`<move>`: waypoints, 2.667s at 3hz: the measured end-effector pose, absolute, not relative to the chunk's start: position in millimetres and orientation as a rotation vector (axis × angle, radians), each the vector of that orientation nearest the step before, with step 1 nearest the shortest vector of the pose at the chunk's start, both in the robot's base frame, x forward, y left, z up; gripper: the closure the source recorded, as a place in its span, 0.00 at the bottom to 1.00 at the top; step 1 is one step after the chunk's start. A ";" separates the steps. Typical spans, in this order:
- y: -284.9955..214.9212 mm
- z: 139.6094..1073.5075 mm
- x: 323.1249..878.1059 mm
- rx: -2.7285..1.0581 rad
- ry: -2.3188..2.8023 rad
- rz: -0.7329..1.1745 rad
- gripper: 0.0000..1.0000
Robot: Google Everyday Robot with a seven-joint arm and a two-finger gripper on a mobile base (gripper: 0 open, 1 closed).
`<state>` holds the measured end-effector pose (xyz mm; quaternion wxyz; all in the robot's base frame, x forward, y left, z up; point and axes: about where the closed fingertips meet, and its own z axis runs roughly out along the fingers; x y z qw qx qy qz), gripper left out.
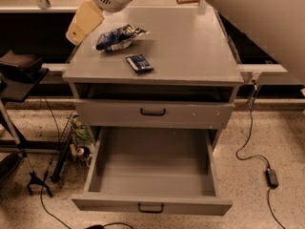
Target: Place blue chip bag into middle drawer
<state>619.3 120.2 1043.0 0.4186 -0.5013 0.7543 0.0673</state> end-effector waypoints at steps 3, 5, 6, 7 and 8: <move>127.9 981.2 704.0 -0.974 2.079 0.150 0.00; 94.4 925.8 781.9 -0.675 2.266 0.017 0.00; 76.7 903.7 806.8 -0.552 2.323 -0.029 0.00; 74.0 894.4 826.4 -0.465 2.333 -0.031 0.00; 86.1 894.5 846.2 -0.422 2.307 0.011 0.00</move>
Offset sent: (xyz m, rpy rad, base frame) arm 0.0893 0.0189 -0.0688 0.0957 0.1196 -0.2969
